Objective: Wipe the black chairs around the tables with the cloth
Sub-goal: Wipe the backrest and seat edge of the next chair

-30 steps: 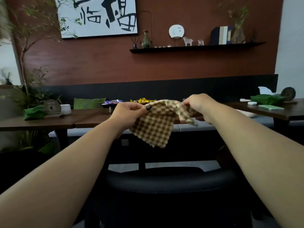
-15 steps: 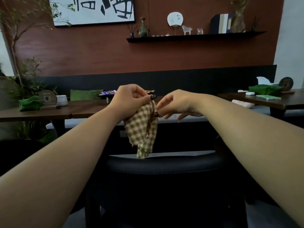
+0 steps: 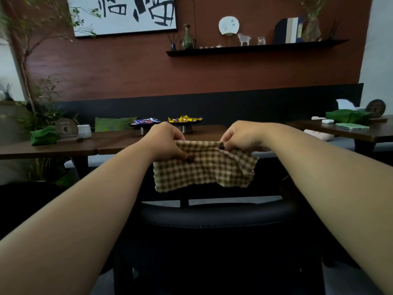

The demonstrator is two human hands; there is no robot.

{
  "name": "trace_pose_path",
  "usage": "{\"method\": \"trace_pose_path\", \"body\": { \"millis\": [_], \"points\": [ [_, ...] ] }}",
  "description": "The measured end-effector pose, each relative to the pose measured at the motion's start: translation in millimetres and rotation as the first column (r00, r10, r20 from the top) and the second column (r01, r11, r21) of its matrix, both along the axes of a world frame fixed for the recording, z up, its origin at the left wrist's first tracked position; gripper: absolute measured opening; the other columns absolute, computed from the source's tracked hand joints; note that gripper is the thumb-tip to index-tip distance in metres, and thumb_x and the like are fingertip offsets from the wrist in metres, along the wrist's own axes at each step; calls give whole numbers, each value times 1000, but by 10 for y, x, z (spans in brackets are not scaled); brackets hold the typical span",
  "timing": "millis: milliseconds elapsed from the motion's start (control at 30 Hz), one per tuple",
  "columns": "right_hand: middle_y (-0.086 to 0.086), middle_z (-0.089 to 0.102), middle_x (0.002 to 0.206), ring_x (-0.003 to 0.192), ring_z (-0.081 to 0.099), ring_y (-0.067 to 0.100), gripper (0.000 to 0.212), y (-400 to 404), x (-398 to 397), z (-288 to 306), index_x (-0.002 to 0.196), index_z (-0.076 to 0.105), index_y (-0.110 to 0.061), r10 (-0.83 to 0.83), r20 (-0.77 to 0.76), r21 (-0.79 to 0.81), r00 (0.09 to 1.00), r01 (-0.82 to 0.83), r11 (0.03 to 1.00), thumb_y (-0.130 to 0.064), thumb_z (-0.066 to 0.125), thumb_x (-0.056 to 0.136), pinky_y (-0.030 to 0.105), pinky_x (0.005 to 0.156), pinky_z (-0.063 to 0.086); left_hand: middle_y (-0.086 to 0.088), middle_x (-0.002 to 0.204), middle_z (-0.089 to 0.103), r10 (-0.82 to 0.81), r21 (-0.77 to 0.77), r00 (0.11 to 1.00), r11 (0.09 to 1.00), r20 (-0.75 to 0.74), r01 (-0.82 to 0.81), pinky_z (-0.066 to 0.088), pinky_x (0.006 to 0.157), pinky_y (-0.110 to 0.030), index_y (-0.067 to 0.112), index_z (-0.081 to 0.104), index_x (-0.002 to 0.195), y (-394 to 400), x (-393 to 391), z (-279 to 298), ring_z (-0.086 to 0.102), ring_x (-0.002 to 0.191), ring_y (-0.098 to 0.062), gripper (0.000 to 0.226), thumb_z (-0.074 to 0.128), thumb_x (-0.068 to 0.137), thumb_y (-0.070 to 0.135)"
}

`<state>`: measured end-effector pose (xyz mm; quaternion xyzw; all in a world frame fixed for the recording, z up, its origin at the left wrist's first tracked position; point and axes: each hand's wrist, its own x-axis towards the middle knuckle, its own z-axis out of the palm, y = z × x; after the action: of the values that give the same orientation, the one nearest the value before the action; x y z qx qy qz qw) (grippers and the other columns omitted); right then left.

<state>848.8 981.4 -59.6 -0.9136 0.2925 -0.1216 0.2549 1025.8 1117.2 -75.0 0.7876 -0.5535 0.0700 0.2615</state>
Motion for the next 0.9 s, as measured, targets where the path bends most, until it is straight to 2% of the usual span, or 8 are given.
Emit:
{"method": "trace_pose_path", "body": {
  "millis": [133, 300, 400, 467, 567, 667, 767, 900],
  "points": [
    [11, 70, 97, 82, 62, 18, 23, -50, 13, 18, 97, 72, -6, -40, 145, 69, 989, 30, 997, -10, 50, 94, 25, 70, 49, 4, 69, 66, -20, -159, 915, 986, -403, -48, 46, 61, -23, 20, 71, 72, 37, 107, -54, 59, 67, -10, 17, 87, 70, 23],
    [6, 73, 97, 91, 68, 20, 65, -42, -19, 58, 97, 72, -8, -31, 271, 183, 962, -20, 983, -60, 79, 58, 34, 84, 54, -2, 69, 74, -261, -353, 525, 932, -810, -79, 55, 51, -24, 11, 66, 85, 106, 169, -80, 70, 60, -14, 5, 70, 84, 8],
    [8, 71, 89, 78, 67, 20, 30, -90, -23, 43, 88, 74, -11, -35, 302, 212, 953, -32, 977, -36, 80, 73, 30, 69, 55, -4, 69, 74, -312, -404, 427, 904, -849, -143, 55, 47, -29, 11, 67, 87, 101, 190, -62, 71, 58, -15, 3, 68, 88, 9],
    [9, 70, 90, 78, 65, 19, 8, -109, -25, 49, 85, 74, -14, -88, 318, 223, 944, 15, 975, -21, 70, 85, 29, 65, 53, -5, 73, 75, -277, -400, 442, 892, -853, -211, 56, 49, -32, 13, 68, 87, 106, 215, -56, 71, 59, -17, 7, 74, 84, 14],
    [11, 70, 101, 93, 66, 25, 11, -144, -21, 65, 93, 73, -14, -156, 278, 230, 948, 93, 969, -16, 64, 90, 39, 84, 56, -2, 71, 74, -255, -423, 486, 863, -836, -276, 56, 49, -31, 15, 68, 82, 97, 255, -41, 71, 58, -16, 14, 79, 79, 24],
    [17, 68, 105, 97, 67, 30, 17, -149, -7, 75, 99, 72, -6, -225, 281, 231, 933, 161, 959, -16, 64, 87, 41, 81, 57, 3, 67, 73, -214, -437, 554, 845, -804, -308, 52, 46, -23, 17, 68, 79, 85, 249, -31, 70, 59, -14, 19, 80, 79, 32],
    [12, 68, 99, 86, 66, 23, 23, -128, -11, 86, 100, 69, -7, -308, 220, 148, 926, 281, 948, -23, 69, 83, 33, 65, 55, -2, 86, 73, -140, -400, 624, 867, -769, -297, 54, 61, -29, 17, 68, 82, 65, 230, -33, 69, 78, -19, 16, 78, 81, 29],
    [11, 66, 90, 79, 61, 22, 22, 19, 101, 116, 95, 68, -3, -323, 264, -69, 909, 352, 934, -20, 65, 81, 34, 72, 53, -10, 99, 73, -91, -351, 770, 919, -632, -180, 55, 89, -43, 8, 71, 96, 20, 47, -22, 69, 95, -27, 17, 69, 88, 22]
  ]
}}
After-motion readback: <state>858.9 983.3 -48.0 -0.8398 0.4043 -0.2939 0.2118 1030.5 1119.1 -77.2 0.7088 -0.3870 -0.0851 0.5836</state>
